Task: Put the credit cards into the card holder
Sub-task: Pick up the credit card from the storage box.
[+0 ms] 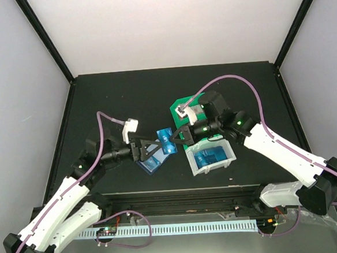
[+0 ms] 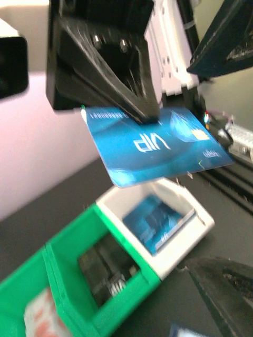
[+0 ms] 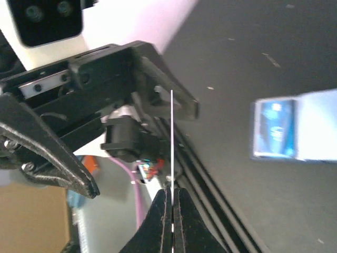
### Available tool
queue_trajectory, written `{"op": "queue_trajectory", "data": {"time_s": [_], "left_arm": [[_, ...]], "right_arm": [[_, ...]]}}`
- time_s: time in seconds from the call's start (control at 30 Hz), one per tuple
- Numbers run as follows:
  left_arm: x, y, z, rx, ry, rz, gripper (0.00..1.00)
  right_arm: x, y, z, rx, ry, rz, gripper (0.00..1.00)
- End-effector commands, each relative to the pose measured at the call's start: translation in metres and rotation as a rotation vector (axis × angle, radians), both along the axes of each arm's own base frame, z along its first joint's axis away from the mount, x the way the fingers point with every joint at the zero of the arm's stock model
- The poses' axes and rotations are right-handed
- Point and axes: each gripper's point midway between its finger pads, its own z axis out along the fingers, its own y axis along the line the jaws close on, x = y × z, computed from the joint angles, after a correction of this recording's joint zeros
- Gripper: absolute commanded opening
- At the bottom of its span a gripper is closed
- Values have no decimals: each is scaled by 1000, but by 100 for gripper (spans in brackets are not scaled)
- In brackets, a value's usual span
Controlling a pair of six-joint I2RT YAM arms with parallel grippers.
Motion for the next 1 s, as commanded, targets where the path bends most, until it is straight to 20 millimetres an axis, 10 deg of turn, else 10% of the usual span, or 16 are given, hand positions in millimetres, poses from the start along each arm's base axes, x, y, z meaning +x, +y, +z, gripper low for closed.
{"op": "queue_trajectory", "data": {"time_s": [0.0, 0.4, 0.47, 0.67, 0.97], "left_arm": [[-18, -10, 70, -209, -43, -129, 88], [-32, -12, 73, -302, 18, -185, 5], [-32, -10, 73, -303, 5, -174, 2], [-14, 9, 40, -168, 3, 23, 2], [22, 79, -86, 136, 281, 557, 2]], "right_arm": [[-25, 19, 60, 296, -52, 179, 1], [-38, 15, 79, 406, -71, 211, 1], [-36, 15, 76, 394, -71, 202, 2], [-22, 5, 44, 268, -76, 80, 59], [17, -4, -66, -37, 36, -172, 66]]}}
